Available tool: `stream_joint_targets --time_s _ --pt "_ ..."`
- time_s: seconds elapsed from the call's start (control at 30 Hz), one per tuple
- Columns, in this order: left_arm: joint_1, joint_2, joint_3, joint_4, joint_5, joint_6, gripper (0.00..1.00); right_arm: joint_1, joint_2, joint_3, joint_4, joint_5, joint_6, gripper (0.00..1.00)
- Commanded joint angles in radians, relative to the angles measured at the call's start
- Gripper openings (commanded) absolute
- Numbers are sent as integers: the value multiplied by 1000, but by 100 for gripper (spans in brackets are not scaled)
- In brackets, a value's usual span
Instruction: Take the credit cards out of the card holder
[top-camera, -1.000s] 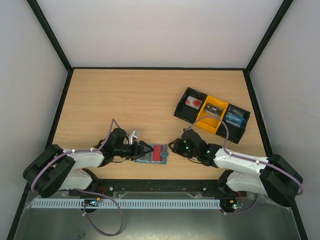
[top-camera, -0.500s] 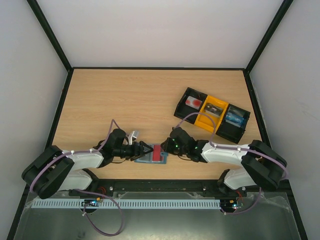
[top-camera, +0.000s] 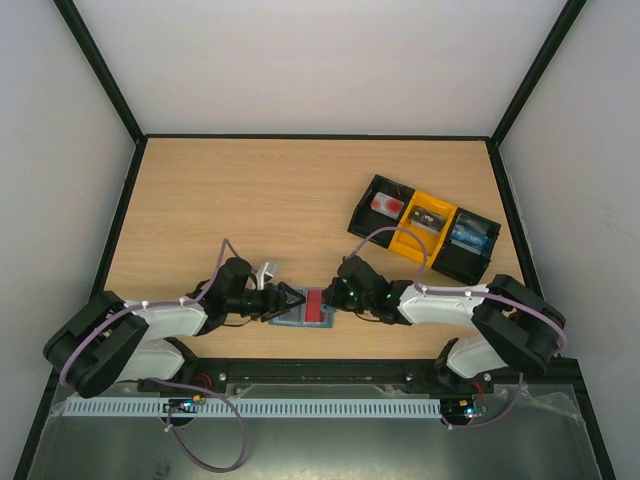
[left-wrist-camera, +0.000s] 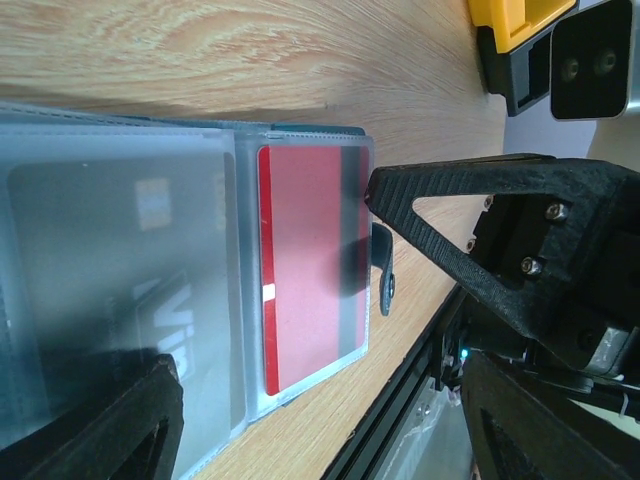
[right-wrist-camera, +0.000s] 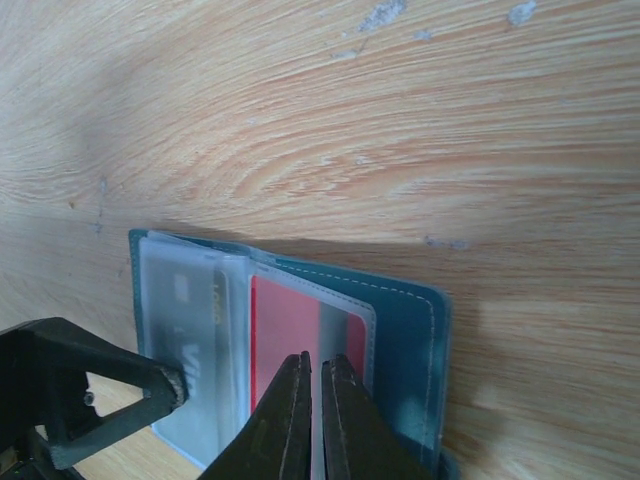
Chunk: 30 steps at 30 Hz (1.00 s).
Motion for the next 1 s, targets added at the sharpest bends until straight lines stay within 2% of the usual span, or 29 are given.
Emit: stream_joint_targets --time_s 0.0,0.3,0.53,0.97 --pt "-6 -3 -4 -21 -12 -1 75 8 18 -21 6 27 -8 6" --pt "-29 14 28 -26 -31 0 55 8 76 -61 41 28 -5 5" --pt "-49 64 43 10 -36 -1 44 8 57 -86 57 41 -6 5" --pt "-55 177 67 80 -40 11 32 7 40 -67 30 51 -19 5"
